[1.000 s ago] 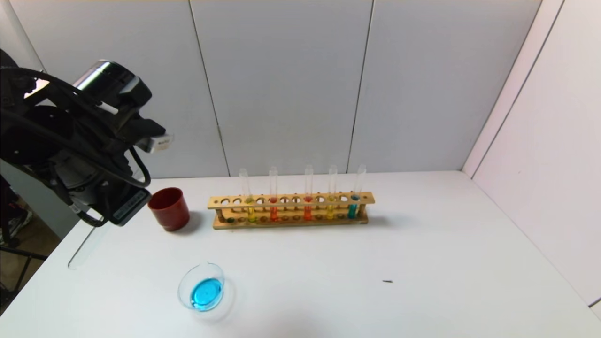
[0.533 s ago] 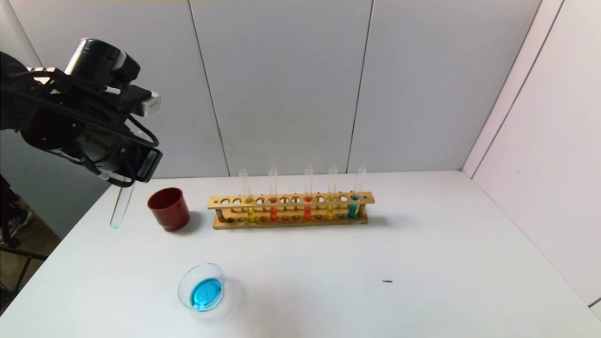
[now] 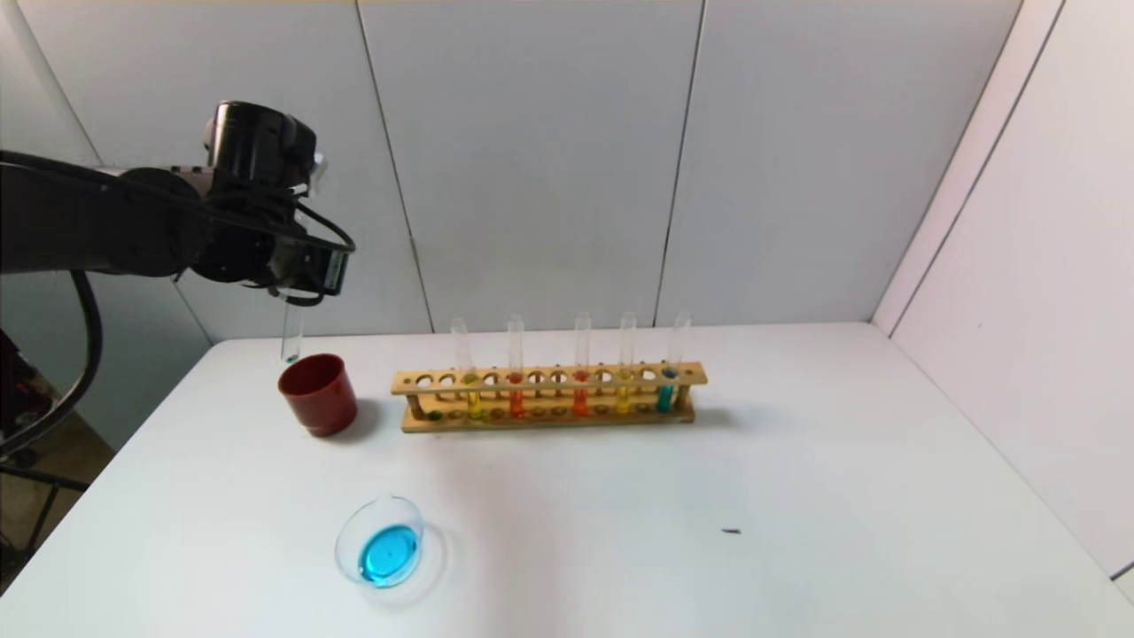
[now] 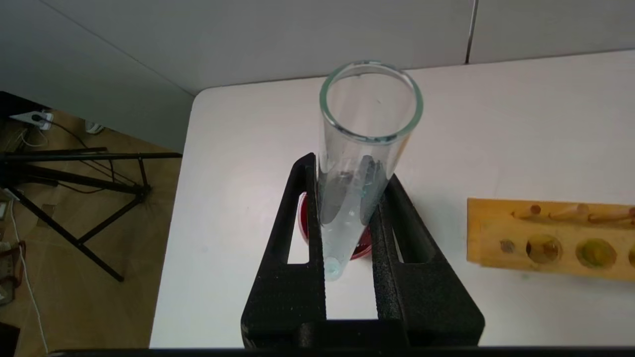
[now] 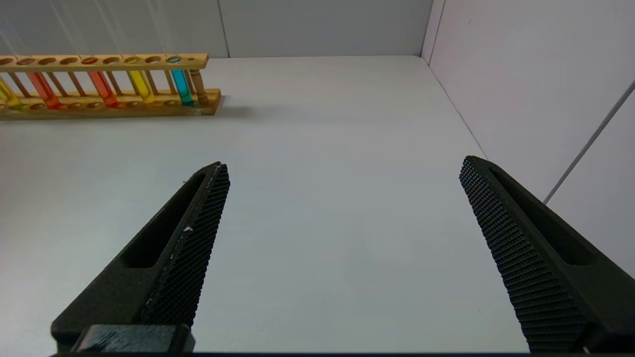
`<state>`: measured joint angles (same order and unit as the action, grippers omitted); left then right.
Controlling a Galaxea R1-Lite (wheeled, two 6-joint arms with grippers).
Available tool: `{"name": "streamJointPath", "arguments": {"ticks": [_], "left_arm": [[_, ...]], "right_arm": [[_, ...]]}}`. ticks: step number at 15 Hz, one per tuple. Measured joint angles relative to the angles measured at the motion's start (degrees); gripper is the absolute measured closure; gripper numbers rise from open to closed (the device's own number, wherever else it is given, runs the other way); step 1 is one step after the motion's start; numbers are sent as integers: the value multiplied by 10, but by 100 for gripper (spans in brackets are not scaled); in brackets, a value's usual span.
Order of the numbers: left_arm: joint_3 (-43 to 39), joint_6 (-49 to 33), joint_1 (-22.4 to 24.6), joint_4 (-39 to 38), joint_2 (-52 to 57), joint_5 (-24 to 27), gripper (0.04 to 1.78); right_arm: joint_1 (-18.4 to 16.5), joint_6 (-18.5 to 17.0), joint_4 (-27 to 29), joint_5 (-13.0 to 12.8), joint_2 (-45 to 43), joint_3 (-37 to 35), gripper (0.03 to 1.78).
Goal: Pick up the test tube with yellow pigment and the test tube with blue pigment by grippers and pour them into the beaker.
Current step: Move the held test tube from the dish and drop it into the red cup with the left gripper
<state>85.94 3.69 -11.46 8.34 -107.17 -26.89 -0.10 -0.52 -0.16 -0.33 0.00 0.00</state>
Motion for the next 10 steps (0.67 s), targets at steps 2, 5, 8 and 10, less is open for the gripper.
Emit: {"name": "streamJointPath", "arguments": {"ticks": [2, 5, 8, 10], "left_arm": [[2, 0, 2, -13, -19, 0, 151], [2, -1, 11, -49, -46, -1, 151], [-13, -3, 18, -65, -62, 2, 151], [-20, -6, 21, -72, -68, 7, 151]], "right_arm": [[0, 0, 0, 0, 0, 0, 11], [0, 0, 0, 0, 0, 0, 11], [0, 0, 0, 0, 0, 0, 11], [0, 0, 0, 0, 0, 0, 11]]}}
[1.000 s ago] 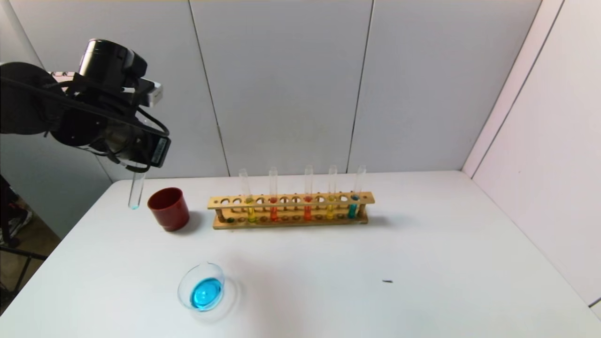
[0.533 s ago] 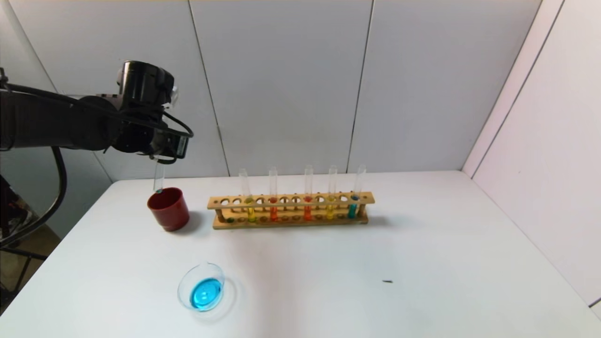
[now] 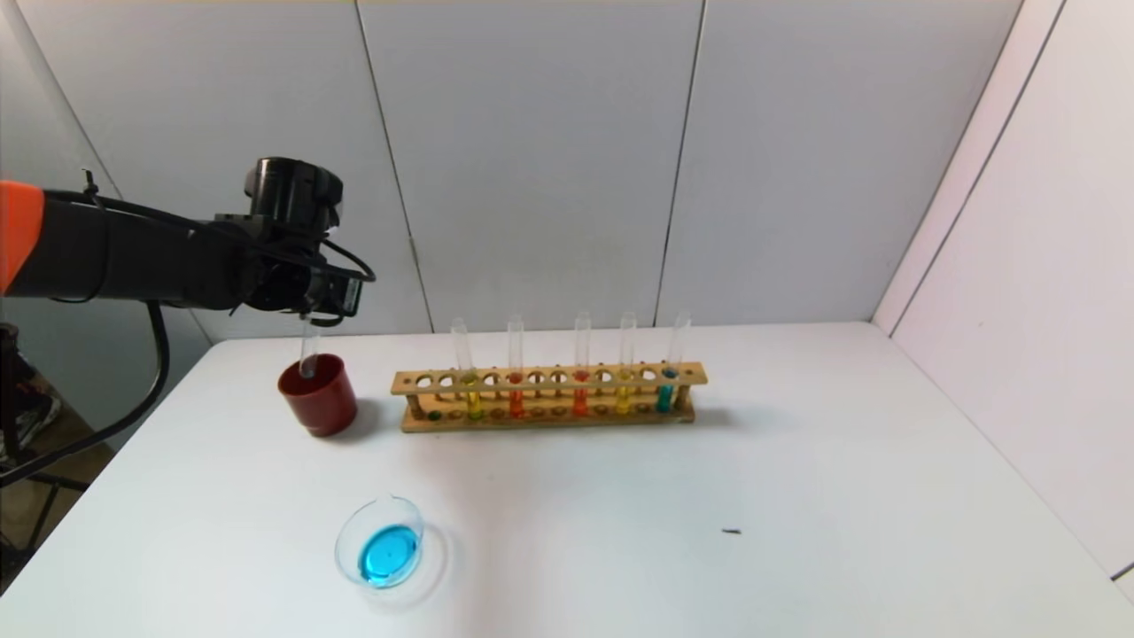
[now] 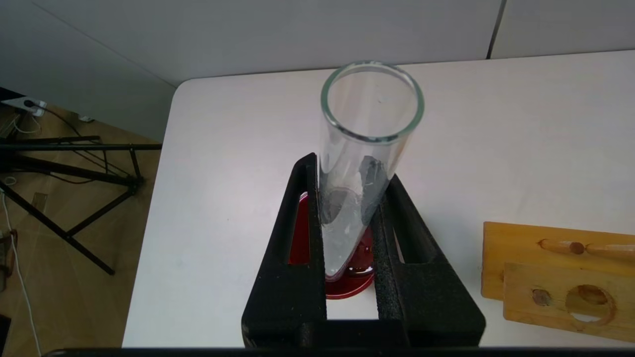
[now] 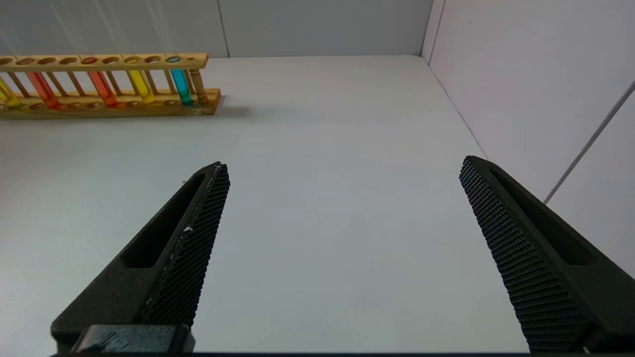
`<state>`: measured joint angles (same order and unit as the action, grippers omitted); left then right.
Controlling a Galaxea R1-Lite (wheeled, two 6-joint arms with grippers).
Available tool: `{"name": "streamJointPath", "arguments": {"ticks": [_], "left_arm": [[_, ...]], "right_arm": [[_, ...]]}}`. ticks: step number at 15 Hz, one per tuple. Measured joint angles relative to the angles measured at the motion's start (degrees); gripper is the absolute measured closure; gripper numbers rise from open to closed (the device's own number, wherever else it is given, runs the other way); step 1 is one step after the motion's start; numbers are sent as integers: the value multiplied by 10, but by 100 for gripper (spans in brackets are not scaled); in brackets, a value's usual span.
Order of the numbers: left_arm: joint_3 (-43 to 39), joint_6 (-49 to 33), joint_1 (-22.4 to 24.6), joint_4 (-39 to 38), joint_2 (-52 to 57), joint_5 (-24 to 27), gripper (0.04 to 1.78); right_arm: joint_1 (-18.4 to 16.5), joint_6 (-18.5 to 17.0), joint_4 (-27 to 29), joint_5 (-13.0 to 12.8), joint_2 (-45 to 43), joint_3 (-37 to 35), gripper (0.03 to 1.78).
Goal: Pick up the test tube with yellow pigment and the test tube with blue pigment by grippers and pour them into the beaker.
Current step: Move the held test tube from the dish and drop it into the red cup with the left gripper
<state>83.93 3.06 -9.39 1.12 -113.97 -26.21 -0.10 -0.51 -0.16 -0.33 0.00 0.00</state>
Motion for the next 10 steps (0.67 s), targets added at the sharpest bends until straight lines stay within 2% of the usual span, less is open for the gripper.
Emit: {"name": "streamJointPath", "arguments": {"ticks": [2, 5, 10], "left_arm": [[-17, -8, 2, -19, -5, 2, 151], [-53, -11, 3, -85, -14, 6, 151], [-109, -13, 3, -135, -19, 11, 151]], "right_arm": [[0, 0, 0, 0, 0, 0, 11], [0, 0, 0, 0, 0, 0, 11], [0, 0, 0, 0, 0, 0, 11]]}}
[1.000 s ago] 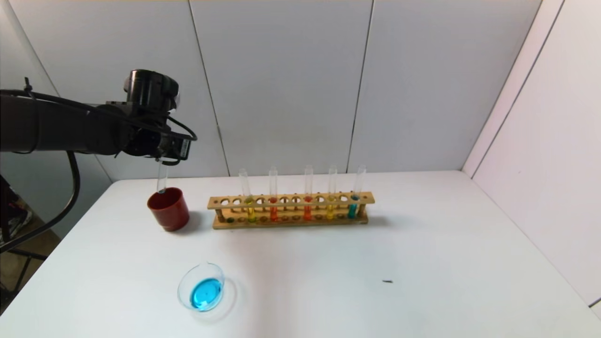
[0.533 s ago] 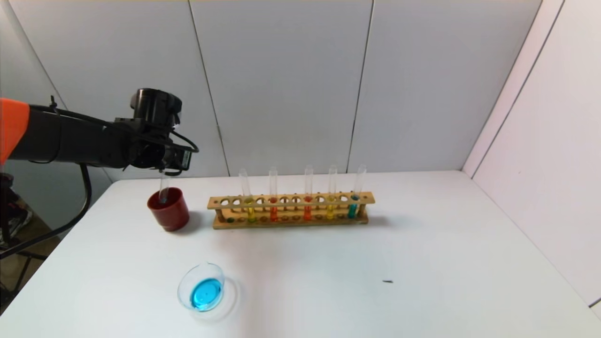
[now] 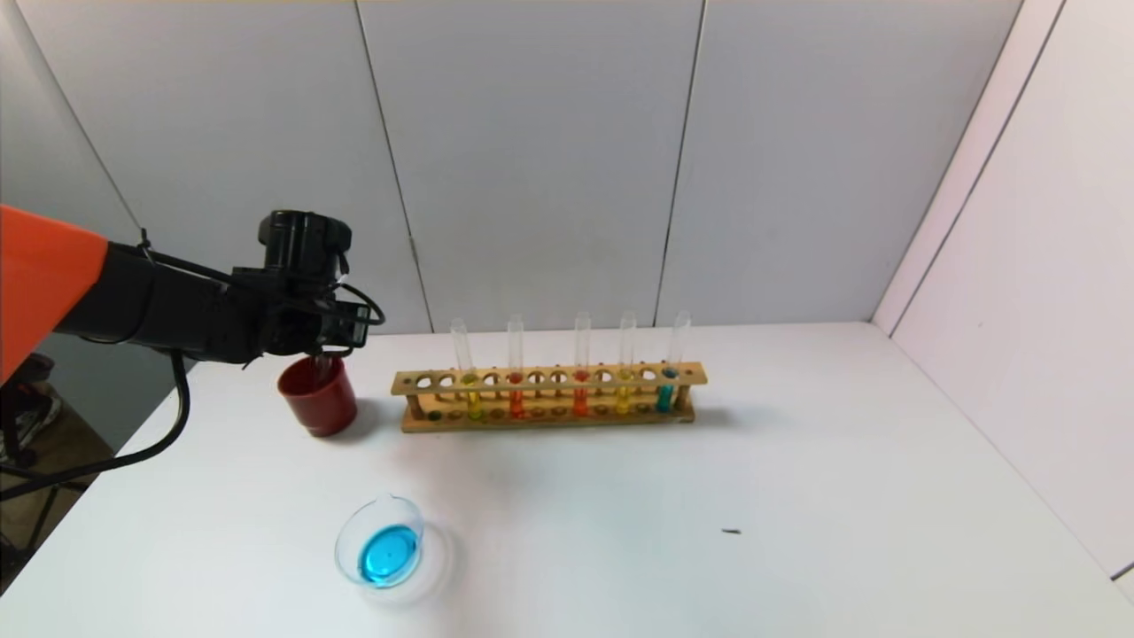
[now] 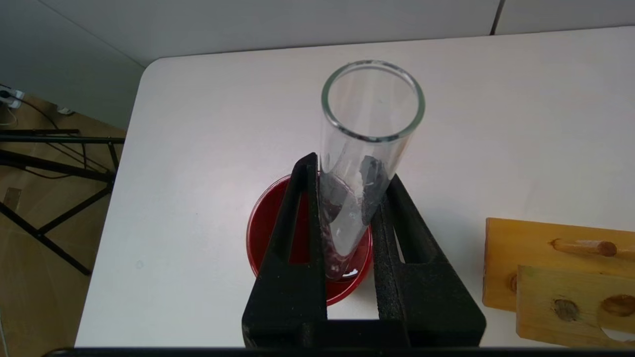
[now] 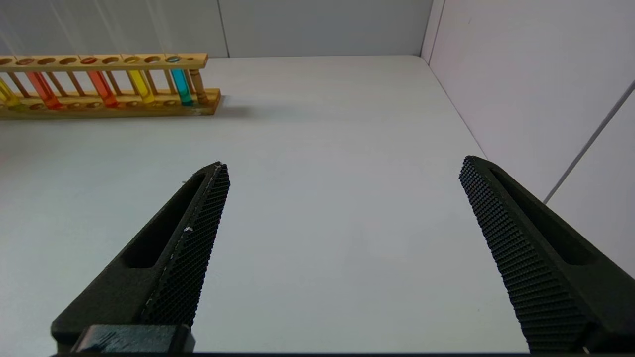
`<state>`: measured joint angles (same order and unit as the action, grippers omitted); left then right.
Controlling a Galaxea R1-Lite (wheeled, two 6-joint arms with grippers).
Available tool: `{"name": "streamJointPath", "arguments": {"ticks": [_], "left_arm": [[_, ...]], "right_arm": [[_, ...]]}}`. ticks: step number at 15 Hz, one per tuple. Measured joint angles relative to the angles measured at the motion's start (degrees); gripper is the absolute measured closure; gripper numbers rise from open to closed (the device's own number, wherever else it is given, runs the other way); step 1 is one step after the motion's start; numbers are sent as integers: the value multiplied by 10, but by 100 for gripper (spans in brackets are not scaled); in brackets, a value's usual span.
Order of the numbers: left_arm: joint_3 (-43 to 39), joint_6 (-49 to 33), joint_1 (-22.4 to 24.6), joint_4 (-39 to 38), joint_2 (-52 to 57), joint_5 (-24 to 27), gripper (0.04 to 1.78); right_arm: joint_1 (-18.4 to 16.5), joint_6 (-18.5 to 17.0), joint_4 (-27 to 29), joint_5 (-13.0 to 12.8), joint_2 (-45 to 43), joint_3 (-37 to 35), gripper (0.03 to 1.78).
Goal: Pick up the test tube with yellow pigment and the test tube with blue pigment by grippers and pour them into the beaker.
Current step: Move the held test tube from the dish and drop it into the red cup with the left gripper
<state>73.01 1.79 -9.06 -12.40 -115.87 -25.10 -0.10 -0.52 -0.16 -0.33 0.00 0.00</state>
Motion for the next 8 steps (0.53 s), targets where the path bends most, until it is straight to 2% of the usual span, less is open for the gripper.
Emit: {"name": "streamJointPath", "arguments": {"ticks": [3, 5, 8], "left_arm": [[-32, -1, 0, -25, 0, 0, 149], [-45, 0, 0, -28, 1, 0, 141], [-48, 0, 0, -40, 3, -2, 107]], "right_arm": [[0, 0, 0, 0, 0, 0, 11], [0, 0, 0, 0, 0, 0, 11], [0, 0, 0, 0, 0, 0, 11]]}}
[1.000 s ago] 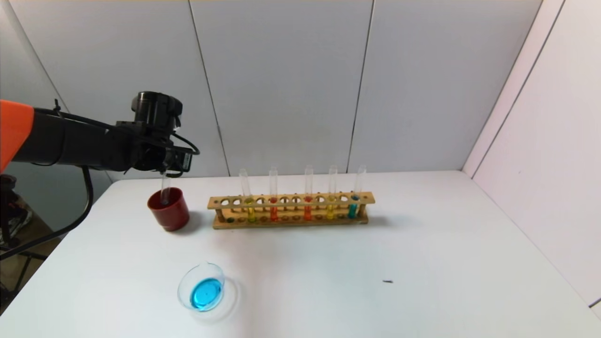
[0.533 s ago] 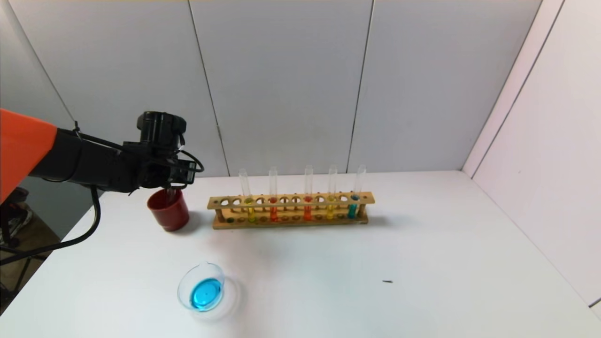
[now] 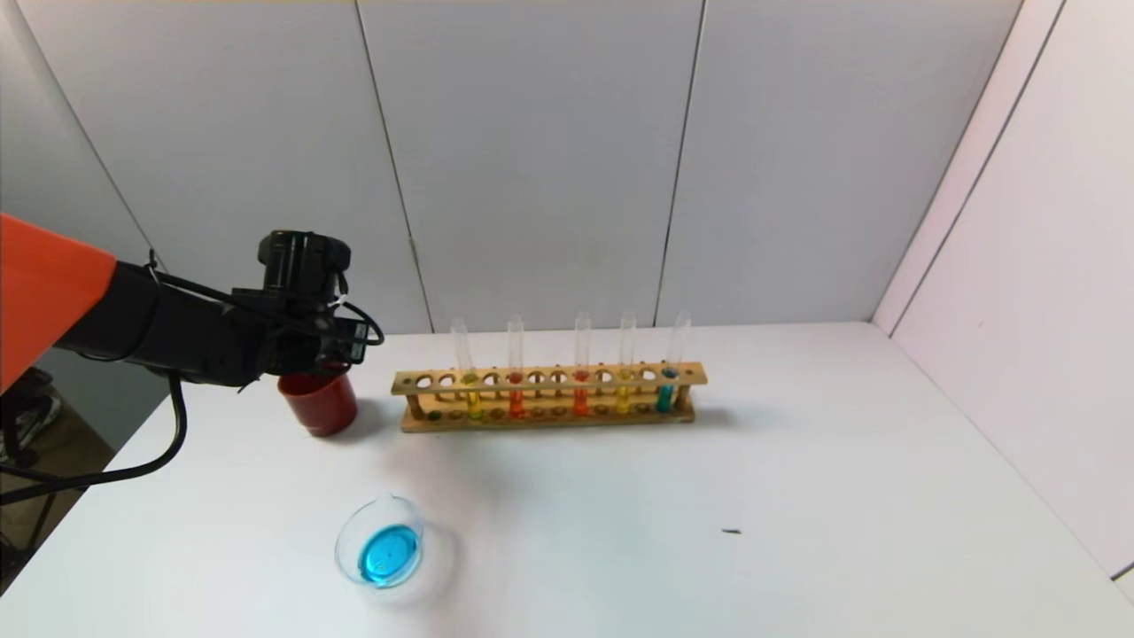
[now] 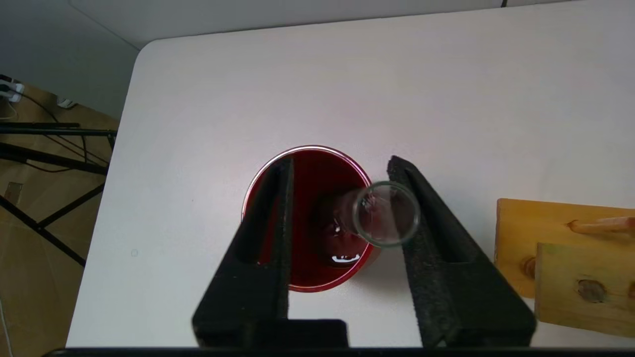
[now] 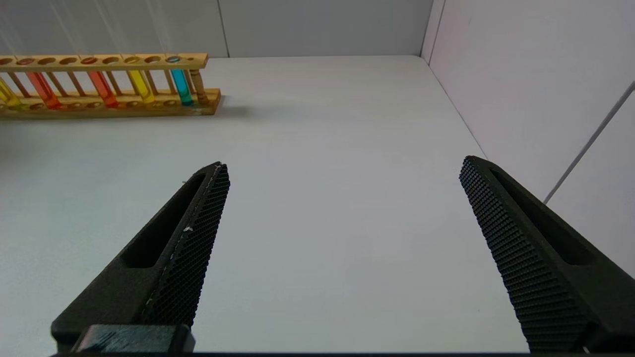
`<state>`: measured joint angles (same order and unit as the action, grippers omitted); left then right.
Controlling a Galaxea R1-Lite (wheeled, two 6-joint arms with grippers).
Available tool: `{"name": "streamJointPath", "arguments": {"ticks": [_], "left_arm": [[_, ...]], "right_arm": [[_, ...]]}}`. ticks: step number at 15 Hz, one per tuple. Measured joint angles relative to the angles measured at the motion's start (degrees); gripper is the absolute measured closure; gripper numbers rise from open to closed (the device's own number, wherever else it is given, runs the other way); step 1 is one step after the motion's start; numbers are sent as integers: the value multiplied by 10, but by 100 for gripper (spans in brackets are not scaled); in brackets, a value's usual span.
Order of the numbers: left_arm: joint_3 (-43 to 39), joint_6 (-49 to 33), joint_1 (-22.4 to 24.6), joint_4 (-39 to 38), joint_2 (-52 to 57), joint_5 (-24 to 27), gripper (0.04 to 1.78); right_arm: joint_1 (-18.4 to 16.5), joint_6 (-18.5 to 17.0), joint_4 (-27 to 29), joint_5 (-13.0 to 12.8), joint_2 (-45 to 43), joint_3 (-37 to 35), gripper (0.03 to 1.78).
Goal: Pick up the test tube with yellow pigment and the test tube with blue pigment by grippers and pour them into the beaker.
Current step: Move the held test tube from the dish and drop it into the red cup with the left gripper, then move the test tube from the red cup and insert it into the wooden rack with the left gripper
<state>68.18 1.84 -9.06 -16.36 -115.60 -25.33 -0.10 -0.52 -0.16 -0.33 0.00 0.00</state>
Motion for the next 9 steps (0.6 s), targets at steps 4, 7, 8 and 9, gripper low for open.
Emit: {"name": "streamJointPath", "arguments": {"ticks": [4, 7, 8, 9], "left_arm": [[-17, 0, -1, -8, 9, -3, 41], [-57, -2, -14, -8, 47, -4, 13], [-72, -2, -22, -9, 63, -5, 9], [-84, -1, -31, -10, 80, -6, 7]], "right_arm": [[0, 0, 0, 0, 0, 0, 11], [0, 0, 0, 0, 0, 0, 11], [0, 0, 0, 0, 0, 0, 11], [0, 0, 0, 0, 0, 0, 11]]}}
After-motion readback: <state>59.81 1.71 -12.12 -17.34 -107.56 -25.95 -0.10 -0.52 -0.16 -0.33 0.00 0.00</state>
